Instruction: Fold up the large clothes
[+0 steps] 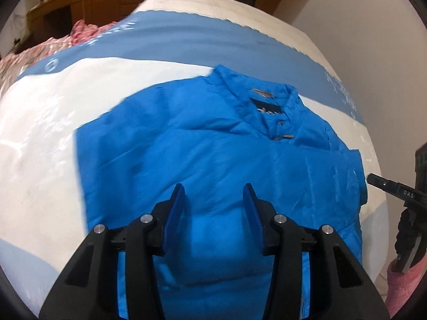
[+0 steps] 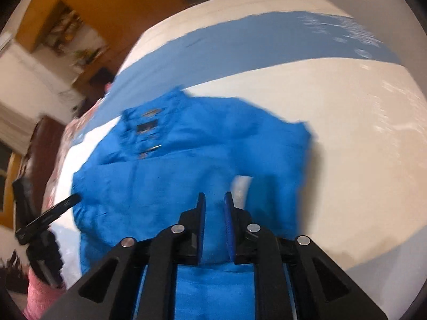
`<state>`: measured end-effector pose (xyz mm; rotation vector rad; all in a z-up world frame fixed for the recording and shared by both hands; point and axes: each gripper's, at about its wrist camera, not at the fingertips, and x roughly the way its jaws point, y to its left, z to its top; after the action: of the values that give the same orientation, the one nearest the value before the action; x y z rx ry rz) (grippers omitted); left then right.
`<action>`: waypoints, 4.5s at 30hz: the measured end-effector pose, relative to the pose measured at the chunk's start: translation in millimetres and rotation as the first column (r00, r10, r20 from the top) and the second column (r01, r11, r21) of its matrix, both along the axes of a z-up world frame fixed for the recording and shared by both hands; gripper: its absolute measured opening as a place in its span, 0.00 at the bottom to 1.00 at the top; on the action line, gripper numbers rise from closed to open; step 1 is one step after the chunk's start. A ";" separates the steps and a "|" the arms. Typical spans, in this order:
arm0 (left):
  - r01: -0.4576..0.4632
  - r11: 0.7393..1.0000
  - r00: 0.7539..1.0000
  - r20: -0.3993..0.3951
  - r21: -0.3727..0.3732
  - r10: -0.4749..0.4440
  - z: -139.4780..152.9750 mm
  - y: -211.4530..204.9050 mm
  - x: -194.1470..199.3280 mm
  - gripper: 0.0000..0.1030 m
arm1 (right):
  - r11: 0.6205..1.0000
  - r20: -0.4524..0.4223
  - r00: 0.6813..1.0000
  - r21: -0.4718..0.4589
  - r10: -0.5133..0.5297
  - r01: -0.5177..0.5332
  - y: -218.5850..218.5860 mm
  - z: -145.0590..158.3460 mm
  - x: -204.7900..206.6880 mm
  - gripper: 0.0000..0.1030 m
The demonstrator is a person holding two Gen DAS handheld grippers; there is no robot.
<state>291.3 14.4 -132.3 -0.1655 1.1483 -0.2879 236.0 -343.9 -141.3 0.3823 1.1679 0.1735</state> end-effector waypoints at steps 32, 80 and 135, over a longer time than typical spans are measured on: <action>0.029 0.995 0.999 -0.034 0.090 -0.026 -25.6 -11.7 -48.7 0.40 | 0.995 -0.056 0.998 0.097 0.039 -0.033 28.8 -44.8 -37.9 0.16; -0.199 0.962 0.961 -0.230 -0.188 0.153 -42.5 97.1 -330.6 0.10 | 0.928 -0.059 0.988 0.356 0.145 -0.114 -30.1 -70.6 -314.3 0.11; -0.186 0.903 0.983 -0.074 -0.387 0.170 7.6 81.1 66.0 0.11 | 0.886 -0.019 0.999 0.462 -0.035 0.040 -91.3 -5.9 73.5 0.09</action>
<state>357.3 95.5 -124.7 -0.6314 1.0944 -0.3519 309.6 -435.2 -147.2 0.8285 1.1218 0.4220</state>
